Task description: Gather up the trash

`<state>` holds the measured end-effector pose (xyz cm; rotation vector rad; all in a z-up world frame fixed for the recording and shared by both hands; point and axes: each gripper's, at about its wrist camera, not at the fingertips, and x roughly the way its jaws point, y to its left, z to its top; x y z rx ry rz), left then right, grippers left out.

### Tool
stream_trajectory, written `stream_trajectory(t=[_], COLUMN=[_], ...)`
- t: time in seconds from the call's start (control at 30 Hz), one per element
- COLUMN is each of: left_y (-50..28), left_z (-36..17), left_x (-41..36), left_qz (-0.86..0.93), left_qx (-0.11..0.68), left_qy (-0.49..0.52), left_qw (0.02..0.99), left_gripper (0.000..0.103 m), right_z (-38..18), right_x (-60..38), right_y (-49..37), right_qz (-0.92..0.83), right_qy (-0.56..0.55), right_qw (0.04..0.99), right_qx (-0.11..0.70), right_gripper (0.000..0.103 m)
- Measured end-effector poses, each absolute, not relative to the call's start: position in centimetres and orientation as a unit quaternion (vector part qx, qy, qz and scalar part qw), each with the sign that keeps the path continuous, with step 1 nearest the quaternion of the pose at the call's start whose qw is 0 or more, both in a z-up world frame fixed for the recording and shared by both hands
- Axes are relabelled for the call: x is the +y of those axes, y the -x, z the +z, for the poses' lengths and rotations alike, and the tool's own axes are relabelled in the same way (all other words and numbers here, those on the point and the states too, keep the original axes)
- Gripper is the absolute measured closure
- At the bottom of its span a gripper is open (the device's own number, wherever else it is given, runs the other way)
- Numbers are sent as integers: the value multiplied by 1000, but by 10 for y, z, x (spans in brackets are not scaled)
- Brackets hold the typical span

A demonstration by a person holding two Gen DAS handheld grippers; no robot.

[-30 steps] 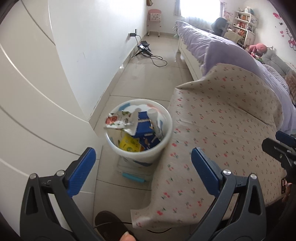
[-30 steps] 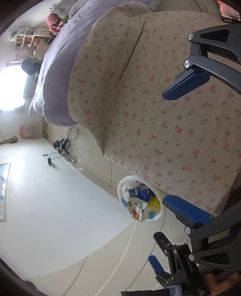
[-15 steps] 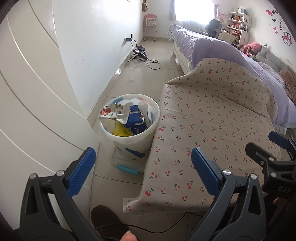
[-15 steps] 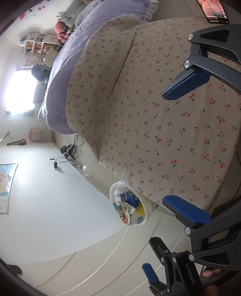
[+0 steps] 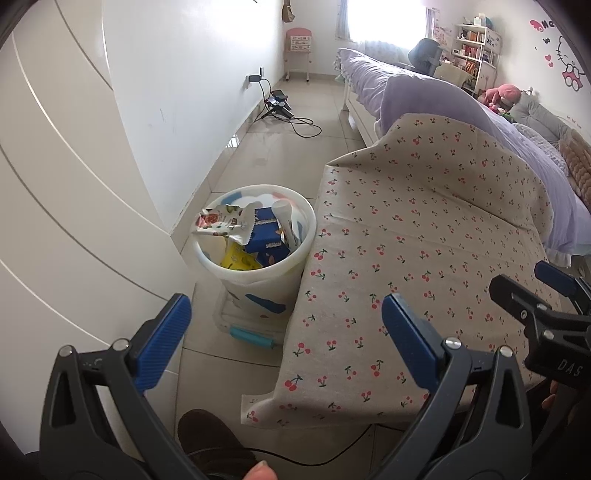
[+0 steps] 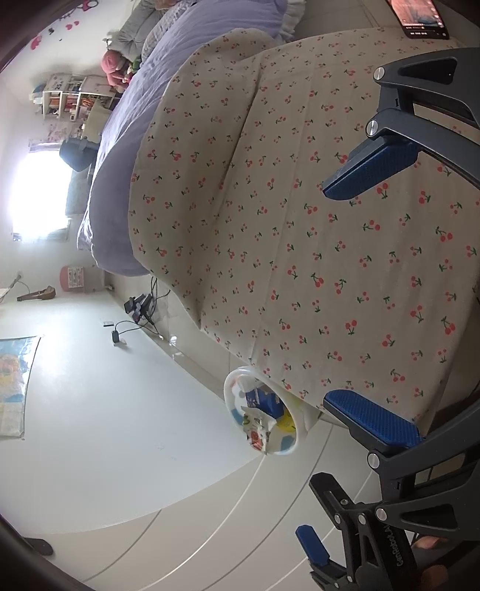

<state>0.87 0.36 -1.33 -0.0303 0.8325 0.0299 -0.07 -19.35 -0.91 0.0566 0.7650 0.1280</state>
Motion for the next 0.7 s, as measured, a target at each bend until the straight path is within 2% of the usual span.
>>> stream_trajectory(t=[0.7], left_y=[-7], left_z=[-15], left_x=[4], left_qz=[14], left_qx=[407], left_qy=[17], left_qw=[913], left_gripper=[1], right_z=[-9], right_x=[-194], right_y=[2], right_qz=[59], right_qy=[-32], right_qw=[925], right_qx=[373], right_gripper=[0])
